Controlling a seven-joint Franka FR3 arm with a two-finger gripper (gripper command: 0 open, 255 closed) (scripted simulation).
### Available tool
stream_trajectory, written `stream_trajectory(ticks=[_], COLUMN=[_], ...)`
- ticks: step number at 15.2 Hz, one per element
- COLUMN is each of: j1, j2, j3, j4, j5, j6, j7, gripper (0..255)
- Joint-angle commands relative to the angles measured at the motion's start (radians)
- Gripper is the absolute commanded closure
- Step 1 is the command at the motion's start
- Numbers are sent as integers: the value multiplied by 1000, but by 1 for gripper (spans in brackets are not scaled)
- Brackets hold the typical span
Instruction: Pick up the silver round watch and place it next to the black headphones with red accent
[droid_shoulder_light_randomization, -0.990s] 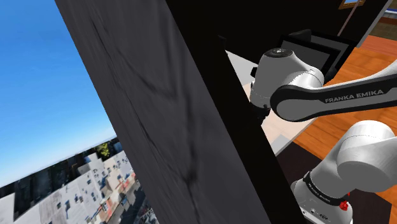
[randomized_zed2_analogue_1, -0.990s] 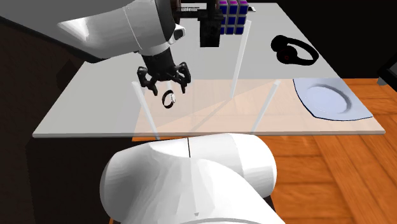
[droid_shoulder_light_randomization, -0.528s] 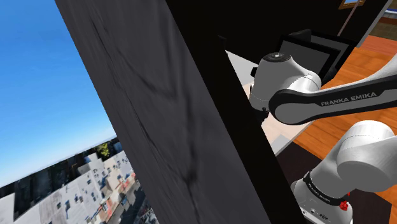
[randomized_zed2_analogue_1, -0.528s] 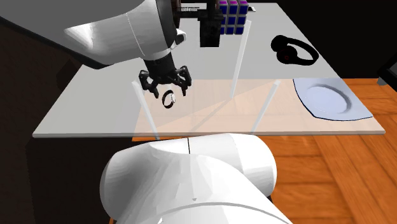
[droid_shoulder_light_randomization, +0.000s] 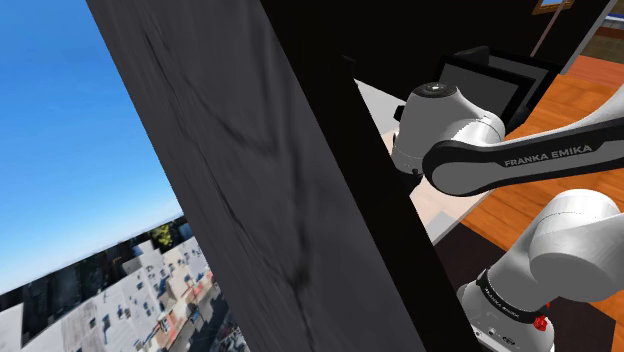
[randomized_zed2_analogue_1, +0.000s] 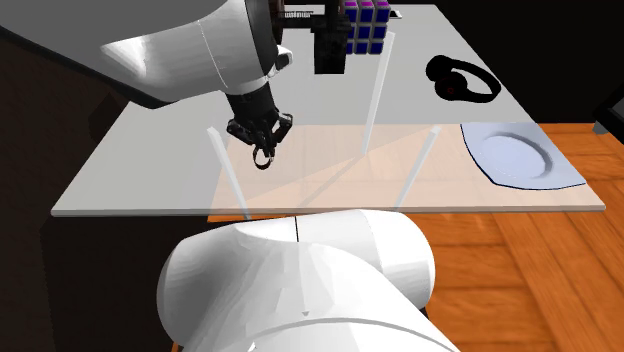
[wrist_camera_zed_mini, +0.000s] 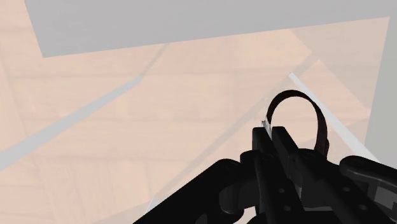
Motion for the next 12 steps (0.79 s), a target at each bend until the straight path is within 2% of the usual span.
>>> stream_trajectory(ticks=[1, 4, 12], j1=[0, 0, 3], j2=[0, 0, -72], j3=[0, 0, -17], j4=[0, -1, 70], j5=[0, 0, -1], j6=[0, 0, -142], j7=[0, 0, -15], gripper=[255, 255, 255])
